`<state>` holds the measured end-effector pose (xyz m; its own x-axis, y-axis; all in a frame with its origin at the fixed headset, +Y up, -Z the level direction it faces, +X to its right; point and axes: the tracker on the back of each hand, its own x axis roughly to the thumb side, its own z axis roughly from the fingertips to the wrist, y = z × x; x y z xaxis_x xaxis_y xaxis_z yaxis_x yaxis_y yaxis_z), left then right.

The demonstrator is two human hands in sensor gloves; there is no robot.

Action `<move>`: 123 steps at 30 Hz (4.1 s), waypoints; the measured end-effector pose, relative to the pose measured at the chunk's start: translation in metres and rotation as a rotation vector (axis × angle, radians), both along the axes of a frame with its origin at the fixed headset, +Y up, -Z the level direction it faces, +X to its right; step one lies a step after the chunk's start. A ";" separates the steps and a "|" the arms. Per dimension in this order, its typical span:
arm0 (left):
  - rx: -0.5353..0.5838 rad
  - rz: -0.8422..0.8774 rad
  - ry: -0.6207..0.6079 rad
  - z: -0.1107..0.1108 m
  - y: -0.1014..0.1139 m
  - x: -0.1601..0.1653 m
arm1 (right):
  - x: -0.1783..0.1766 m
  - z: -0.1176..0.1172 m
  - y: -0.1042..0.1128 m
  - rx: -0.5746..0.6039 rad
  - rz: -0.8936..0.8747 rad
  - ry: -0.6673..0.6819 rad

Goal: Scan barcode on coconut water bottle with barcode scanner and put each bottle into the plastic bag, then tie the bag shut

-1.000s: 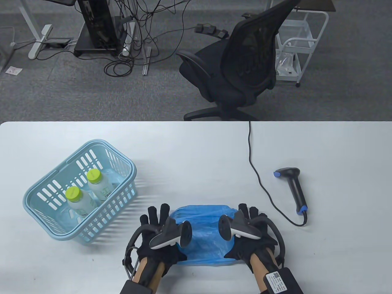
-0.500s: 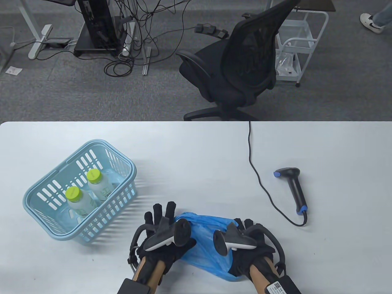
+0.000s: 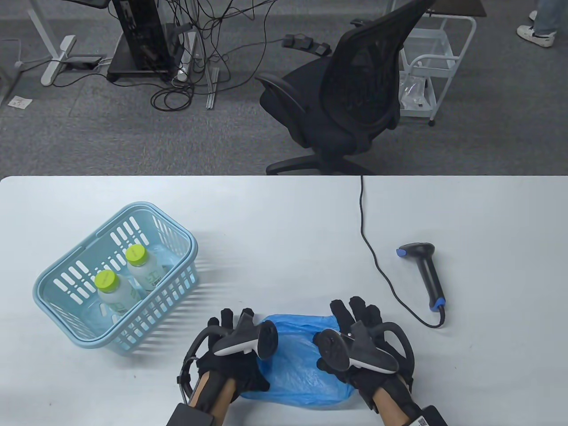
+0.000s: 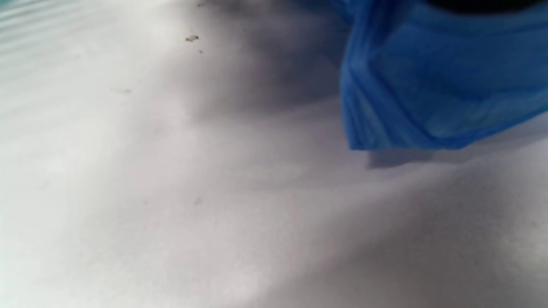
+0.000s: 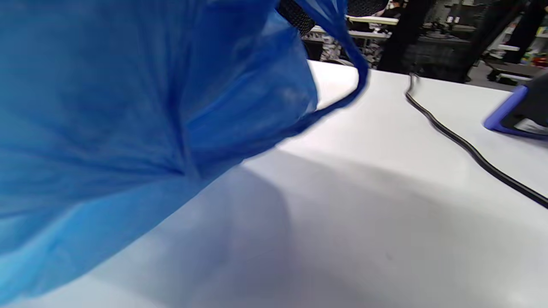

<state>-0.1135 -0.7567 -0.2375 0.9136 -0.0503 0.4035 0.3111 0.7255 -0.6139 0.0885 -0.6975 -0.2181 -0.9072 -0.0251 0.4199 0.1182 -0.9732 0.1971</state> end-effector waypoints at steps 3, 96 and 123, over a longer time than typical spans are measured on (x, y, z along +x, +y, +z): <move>0.007 -0.008 -0.017 0.003 0.001 0.005 | -0.015 -0.006 -0.015 -0.078 0.085 0.021; 0.461 0.528 0.078 0.019 0.065 -0.054 | 0.077 -0.020 0.030 -0.210 -0.321 -0.071; 0.431 0.260 0.140 0.024 0.043 -0.056 | 0.228 -0.169 -0.058 -0.149 -0.332 -1.065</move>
<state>-0.1698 -0.7133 -0.2139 0.9617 0.0506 0.2694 0.0236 0.9639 -0.2653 0.3161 -0.7555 -0.3873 -0.7577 0.2706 -0.5939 -0.4406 -0.8834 0.1595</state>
